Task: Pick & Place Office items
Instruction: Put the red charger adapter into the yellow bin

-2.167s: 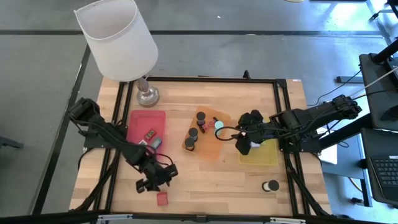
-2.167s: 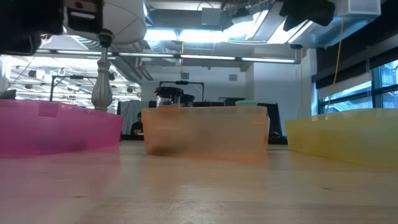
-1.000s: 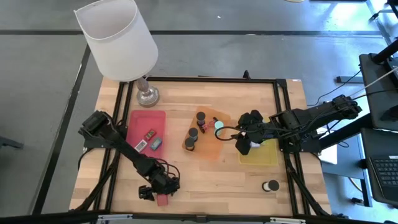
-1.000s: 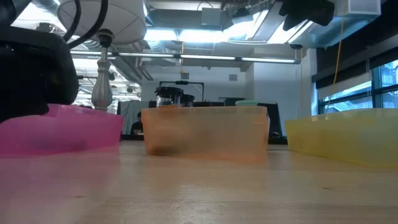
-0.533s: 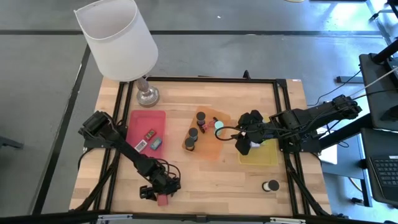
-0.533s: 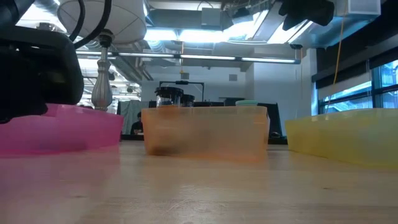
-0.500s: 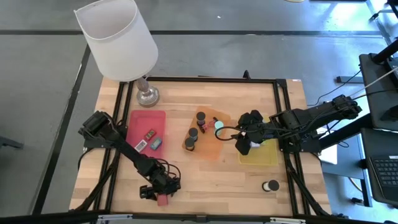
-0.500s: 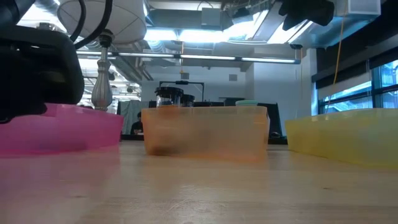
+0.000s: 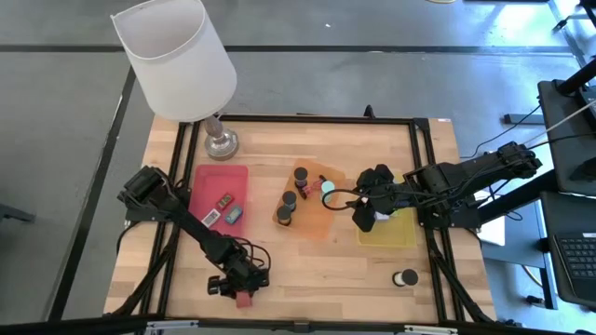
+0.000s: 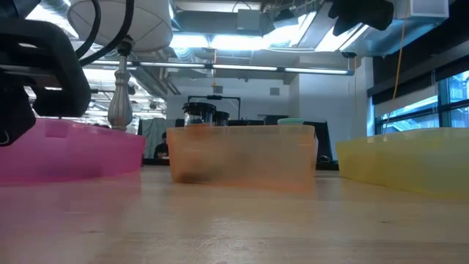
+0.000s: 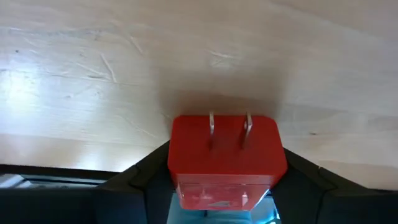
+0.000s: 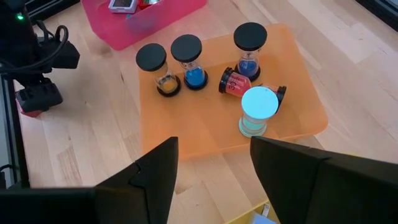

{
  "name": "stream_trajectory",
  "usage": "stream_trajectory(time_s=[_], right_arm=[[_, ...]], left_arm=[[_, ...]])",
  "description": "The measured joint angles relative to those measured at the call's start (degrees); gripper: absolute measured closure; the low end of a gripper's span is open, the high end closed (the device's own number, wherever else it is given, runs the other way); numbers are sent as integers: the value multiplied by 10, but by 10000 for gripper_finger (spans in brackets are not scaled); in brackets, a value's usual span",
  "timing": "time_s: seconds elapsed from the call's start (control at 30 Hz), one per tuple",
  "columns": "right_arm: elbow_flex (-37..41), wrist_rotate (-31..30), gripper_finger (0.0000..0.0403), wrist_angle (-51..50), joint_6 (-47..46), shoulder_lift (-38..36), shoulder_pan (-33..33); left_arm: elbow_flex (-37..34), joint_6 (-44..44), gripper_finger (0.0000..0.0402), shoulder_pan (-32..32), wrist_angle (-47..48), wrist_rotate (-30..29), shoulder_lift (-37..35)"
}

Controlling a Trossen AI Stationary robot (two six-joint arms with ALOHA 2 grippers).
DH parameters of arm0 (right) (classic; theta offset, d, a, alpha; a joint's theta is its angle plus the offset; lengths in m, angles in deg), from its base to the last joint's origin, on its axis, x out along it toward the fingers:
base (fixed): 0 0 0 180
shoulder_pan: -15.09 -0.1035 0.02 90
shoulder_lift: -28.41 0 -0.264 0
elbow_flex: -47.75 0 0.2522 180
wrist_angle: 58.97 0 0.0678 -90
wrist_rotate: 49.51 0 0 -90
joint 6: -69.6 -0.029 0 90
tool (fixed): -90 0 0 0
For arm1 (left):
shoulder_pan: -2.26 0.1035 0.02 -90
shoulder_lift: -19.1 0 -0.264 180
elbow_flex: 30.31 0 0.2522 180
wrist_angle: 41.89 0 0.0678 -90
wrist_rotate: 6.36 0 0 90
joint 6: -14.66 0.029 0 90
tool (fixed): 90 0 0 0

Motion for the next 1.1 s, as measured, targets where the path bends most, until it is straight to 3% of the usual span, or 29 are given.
stream_trajectory(time_s=[0.53,0.83,0.93,1.1], right_arm=[[0,1,199,2,0,0,0],[0,2,199,2,0,0,0],[0,2,199,2,0,0,0],[0,1,199,3,0,0,0]], left_arm=[[-2,25,189,41,-7,-31,-35],[-1,113,187,53,-5,-157,-91],[-1,131,187,52,-5,-228,-110],[-1,261,187,52,-19,-359,-131]])
